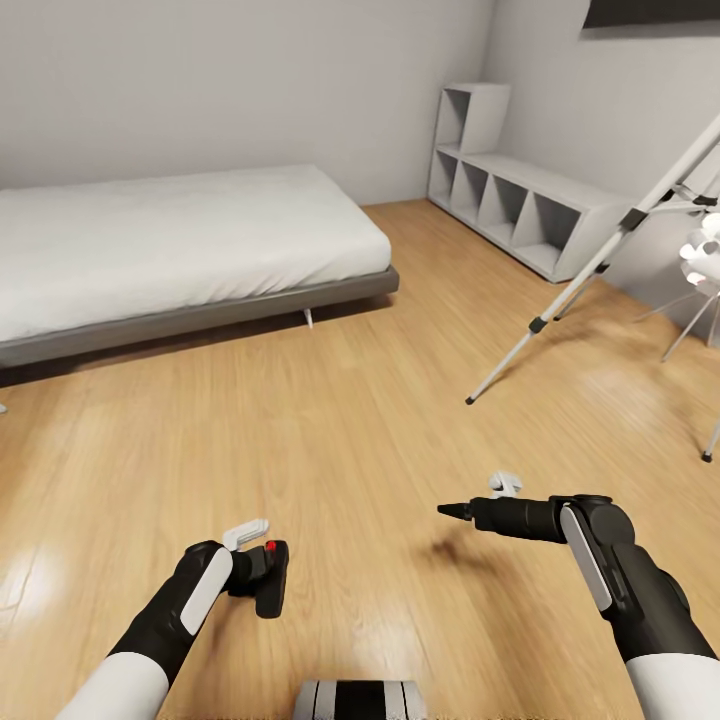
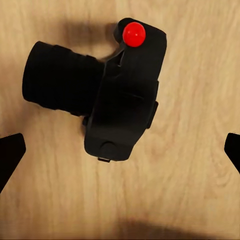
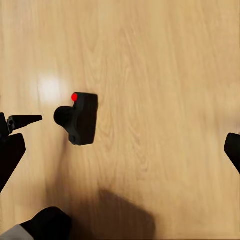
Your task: Attach the digital camera to the camera tripod in the bedroom.
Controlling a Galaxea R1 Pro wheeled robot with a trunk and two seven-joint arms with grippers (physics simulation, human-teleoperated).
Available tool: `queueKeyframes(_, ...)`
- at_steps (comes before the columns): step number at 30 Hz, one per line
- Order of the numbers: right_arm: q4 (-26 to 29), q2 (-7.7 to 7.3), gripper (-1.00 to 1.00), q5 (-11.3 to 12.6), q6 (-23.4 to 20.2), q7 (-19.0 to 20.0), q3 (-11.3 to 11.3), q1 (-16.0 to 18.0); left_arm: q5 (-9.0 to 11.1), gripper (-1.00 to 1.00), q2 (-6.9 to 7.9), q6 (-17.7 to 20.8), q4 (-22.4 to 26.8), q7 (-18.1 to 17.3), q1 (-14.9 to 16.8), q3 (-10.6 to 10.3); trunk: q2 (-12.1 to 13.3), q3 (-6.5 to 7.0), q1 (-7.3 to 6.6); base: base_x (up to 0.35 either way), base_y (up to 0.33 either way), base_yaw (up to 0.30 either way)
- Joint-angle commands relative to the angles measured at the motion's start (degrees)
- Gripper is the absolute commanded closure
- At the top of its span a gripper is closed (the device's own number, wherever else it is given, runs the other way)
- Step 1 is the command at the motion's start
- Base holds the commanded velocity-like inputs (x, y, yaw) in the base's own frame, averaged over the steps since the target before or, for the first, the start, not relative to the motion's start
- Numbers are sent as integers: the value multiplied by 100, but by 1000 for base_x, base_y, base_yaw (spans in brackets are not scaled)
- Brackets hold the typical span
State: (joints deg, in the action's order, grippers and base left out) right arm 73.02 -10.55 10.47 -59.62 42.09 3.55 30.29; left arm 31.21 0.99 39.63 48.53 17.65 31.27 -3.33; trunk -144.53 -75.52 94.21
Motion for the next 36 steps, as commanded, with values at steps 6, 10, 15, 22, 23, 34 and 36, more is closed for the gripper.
queueKeyframes(6, 2, 0, -100, 24, -38, 5, 6, 3, 60, -100, 7, 9, 8, 55, 2, -25, -10, -138, 14, 0, 0, 0)
queueKeyframes(10, 2, 0, -100, 28, -38, 4, 6, 3, 55, -100, 1, 9, -4, 55, 2, -37, -15, -227, 24, 0, 0, 0)
queueKeyframes(15, 2, -7, -100, 29, -38, 2, 6, 3, 43, -100, 4, -68, -19, 55, 2, -434, -22, -337, 37, 0, 0, 0)
queueKeyframes(22, 2, -8, -100, 25, -38, 7, 6, 3, 50, -100, 7, -355, -33, 55, 2, -712, -31, -492, 55, 0, 0, 0)
queueKeyframes(23, 2, -7, -100, 25, -38, 6, 6, 3, 50, -100, 7, -367, -34, 55, 2, -720, -33, -515, 58, 0, 0, 0)
queueKeyframes(34, 2, -7, -100, 32, -38, 5, 11, 3, 36, -100, 7, -418, -45, 61, 2, -761, -48, -758, 86, 0, 0, 0)
queueKeyframes(36, 2, -8, -100, 39, -38, 5, 14, 3, 35, -100, 9, -420, -48, 63, 2, -765, -50, -803, 91, 0, 0, 0)
